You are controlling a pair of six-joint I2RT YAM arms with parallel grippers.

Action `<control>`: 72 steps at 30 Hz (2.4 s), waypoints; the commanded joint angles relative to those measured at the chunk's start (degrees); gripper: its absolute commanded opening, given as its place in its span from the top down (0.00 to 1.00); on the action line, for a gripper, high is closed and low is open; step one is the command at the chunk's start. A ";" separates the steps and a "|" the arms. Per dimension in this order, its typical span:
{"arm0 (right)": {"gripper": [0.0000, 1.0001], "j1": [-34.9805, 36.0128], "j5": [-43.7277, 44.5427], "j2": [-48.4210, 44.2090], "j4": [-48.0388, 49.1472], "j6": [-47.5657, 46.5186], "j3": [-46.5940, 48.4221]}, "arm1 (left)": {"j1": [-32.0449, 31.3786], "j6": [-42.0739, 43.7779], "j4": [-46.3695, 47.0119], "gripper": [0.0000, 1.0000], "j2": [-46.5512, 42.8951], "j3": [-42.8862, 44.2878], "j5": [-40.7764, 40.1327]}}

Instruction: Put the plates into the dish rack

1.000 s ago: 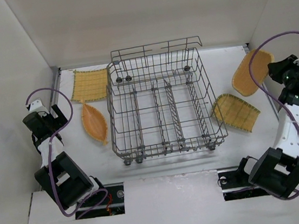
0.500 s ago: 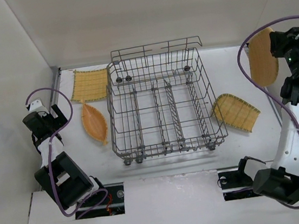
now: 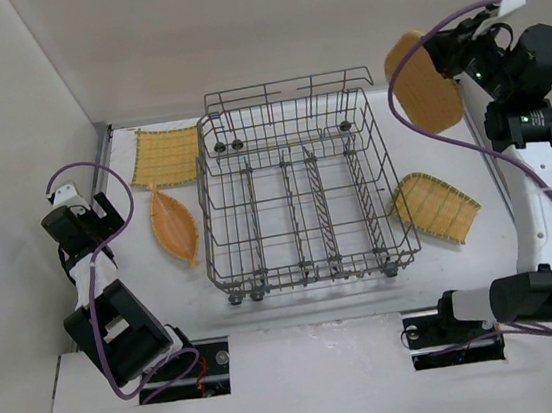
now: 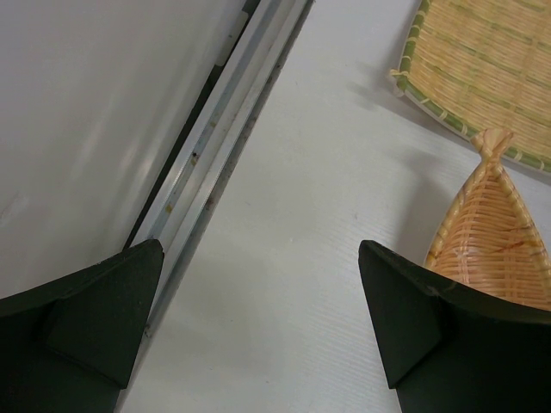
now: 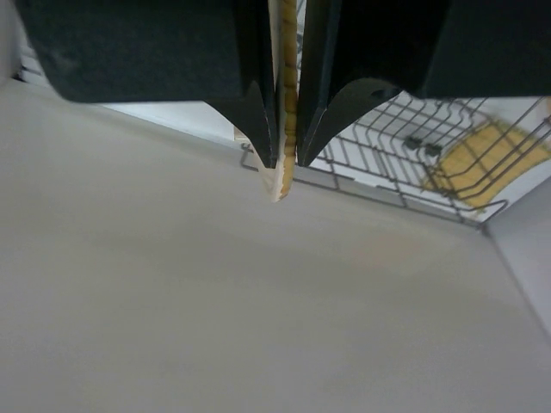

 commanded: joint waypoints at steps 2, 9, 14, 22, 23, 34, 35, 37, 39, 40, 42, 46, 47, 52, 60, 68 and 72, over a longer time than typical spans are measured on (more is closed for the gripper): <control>1.00 4.37 -6.47 1.30 2.24 -5.16 6.24 | 0.39 -0.75 1.36 0.00 0.16 2.62 0.19; 1.00 10.52 -12.98 5.25 -4.44 -13.07 11.16 | 0.39 -0.84 0.92 0.00 0.51 3.05 -0.16; 1.00 14.83 -15.79 7.45 -9.45 -20.97 13.62 | 0.39 -0.84 0.92 0.00 0.69 3.14 -0.77; 1.00 18.70 -18.96 10.26 -19.21 -39.17 15.03 | 0.22 -0.84 0.48 0.00 0.87 3.41 -1.30; 1.00 18.88 -19.31 10.79 -20.08 -40.75 15.29 | 0.22 -0.84 0.48 0.00 0.78 3.32 -1.30; 1.00 22.04 -22.21 13.34 -29.05 -61.31 15.30 | 0.13 -0.92 0.13 0.00 0.87 3.49 -2.44; 1.00 22.39 -22.38 13.43 -29.75 -62.99 15.29 | 0.13 -0.92 0.13 0.00 0.87 3.49 -2.62; 1.00 23.10 -22.74 13.61 -30.90 -66.06 15.29 | 0.13 -0.92 0.13 0.00 0.87 3.49 -2.79; 1.00 23.71 -22.91 13.96 -32.13 -68.70 15.56 | 0.13 -0.92 0.13 0.00 0.87 3.49 -2.80; 1.00 23.98 -22.91 14.31 -32.83 -69.85 15.91 | 0.13 -1.01 0.13 0.00 0.87 3.49 -2.80; 1.00 24.42 -22.91 15.36 -34.50 -71.52 17.31 | 0.13 -1.01 0.13 0.00 0.87 3.49 -2.80; 1.00 25.03 -22.74 17.21 -37.58 -75.30 19.42 | 0.13 -1.27 0.22 0.00 0.78 3.41 -2.80; 1.00 25.12 -22.56 17.39 -37.93 -76.26 19.43 | 0.22 -1.36 0.22 0.00 0.78 3.32 -2.80; 1.00 25.56 -22.12 18.26 -39.69 -80.14 19.95 | 0.39 -1.63 0.39 0.00 0.69 3.32 -2.71; 1.00 25.91 -20.72 19.85 -39.78 -81.46 20.13 | 0.39 -1.63 0.22 0.00 0.87 3.41 -2.71; 1.00 26.26 -18.87 21.08 -38.03 -80.67 18.64 | 0.48 -1.63 0.48 0.00 0.60 3.23 -2.53; 1.00 26.26 -17.56 21.78 -37.41 -80.49 17.67 | 0.48 -1.72 0.48 0.00 0.60 3.23 -2.62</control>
